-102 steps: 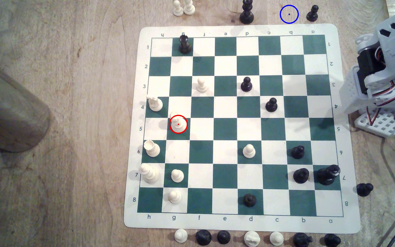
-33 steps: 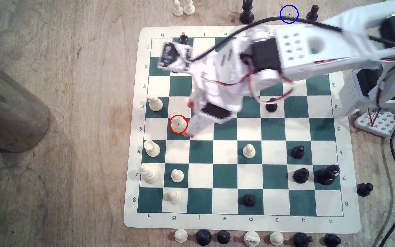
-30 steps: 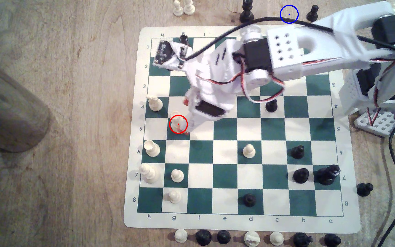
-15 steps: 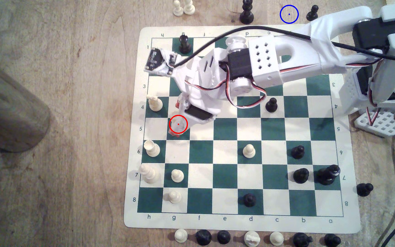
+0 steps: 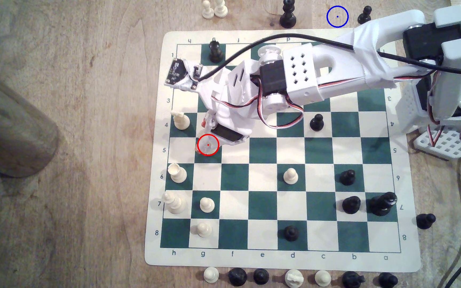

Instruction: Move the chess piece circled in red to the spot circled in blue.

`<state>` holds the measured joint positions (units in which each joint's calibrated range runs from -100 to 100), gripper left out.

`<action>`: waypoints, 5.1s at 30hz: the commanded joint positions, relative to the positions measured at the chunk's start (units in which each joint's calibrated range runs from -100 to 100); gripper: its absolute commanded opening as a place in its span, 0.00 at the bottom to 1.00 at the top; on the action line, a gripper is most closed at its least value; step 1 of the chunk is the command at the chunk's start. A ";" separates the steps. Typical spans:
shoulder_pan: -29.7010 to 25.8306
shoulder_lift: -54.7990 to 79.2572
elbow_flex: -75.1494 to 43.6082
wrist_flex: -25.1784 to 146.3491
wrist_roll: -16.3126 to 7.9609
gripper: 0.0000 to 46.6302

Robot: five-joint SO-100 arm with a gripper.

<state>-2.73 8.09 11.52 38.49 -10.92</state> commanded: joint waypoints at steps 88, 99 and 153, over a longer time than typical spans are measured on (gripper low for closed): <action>50.01 -32.36 1.08 38.42 8.69 0.01; 53.06 -33.04 20.03 25.31 9.43 0.01; 49.93 -31.85 30.91 16.47 5.13 0.01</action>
<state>47.12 -22.41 42.88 55.94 -6.18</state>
